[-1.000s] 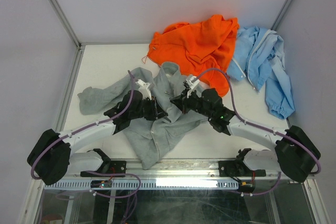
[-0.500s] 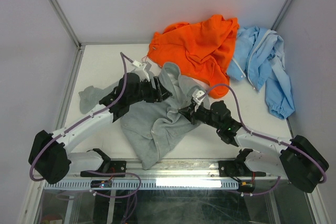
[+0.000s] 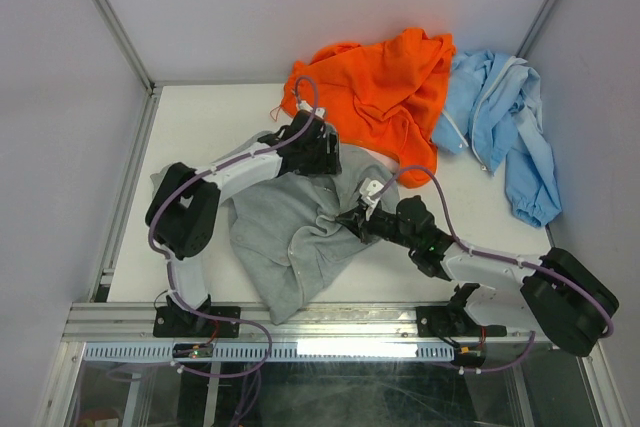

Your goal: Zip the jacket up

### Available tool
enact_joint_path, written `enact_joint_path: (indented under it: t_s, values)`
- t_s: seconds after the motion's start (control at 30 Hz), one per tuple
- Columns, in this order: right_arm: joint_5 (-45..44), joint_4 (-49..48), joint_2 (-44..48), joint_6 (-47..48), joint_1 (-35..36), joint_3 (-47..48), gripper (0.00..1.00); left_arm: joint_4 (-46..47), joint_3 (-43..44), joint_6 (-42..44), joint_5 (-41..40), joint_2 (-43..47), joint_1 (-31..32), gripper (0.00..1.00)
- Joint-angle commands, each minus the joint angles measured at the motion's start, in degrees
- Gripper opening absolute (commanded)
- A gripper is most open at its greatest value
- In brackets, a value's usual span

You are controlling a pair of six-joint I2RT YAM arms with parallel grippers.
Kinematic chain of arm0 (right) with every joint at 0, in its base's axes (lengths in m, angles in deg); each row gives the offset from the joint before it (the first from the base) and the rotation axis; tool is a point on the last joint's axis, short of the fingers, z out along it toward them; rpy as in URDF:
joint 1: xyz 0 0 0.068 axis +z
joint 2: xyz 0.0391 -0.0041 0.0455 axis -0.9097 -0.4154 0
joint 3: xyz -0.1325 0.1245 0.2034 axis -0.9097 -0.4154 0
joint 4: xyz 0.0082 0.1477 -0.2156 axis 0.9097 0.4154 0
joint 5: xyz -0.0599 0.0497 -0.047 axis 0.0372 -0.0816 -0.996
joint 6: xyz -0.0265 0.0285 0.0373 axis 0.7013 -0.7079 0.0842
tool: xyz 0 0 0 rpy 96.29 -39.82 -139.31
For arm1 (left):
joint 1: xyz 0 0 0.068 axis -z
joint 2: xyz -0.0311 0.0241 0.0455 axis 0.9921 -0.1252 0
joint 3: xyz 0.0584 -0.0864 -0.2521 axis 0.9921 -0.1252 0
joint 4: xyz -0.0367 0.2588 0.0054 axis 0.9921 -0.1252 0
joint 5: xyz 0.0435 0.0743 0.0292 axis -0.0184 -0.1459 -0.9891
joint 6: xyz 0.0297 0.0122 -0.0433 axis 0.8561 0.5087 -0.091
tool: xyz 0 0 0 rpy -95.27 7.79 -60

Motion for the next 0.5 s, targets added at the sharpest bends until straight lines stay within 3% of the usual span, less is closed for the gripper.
enact_joint_path:
  t_s: [0.0,0.17,0.3,0.37,0.4,0.43,0.47]
  values:
    - [2.2,-2.9,0.1,0.6,1.4,0.9,0.0,-3.4,4.8,3.1,-6.8,-3.4,-1.3,0.59]
    - [0.1,-2.8,2.8,0.6,1.5,-0.5,0.0,-2.4,3.6,3.4,-7.4,-2.2,-3.9,0.27]
    - [-2.2,-3.3,4.8,0.2,1.5,-1.5,0.0,0.7,1.8,2.8,-2.1,0.2,-7.9,0.02]
    - [-5.3,-3.3,5.1,-0.5,1.5,-1.6,0.0,3.6,0.3,2.4,0.4,3.7,-8.6,0.06]
    - [-7.3,-3.2,5.3,-0.9,1.5,-1.5,0.0,4.8,-0.6,2.3,1.3,5.5,-8.7,0.16]
    - [-9.6,-3.2,5.6,-1.3,1.5,-1.7,0.0,5.8,-1.6,1.7,2.2,7.5,-8.6,0.37]
    - [-11.9,-3.5,6.0,-1.8,1.4,-2.1,0.0,6.7,-2.6,1.1,2.9,9.2,-8.7,0.45]
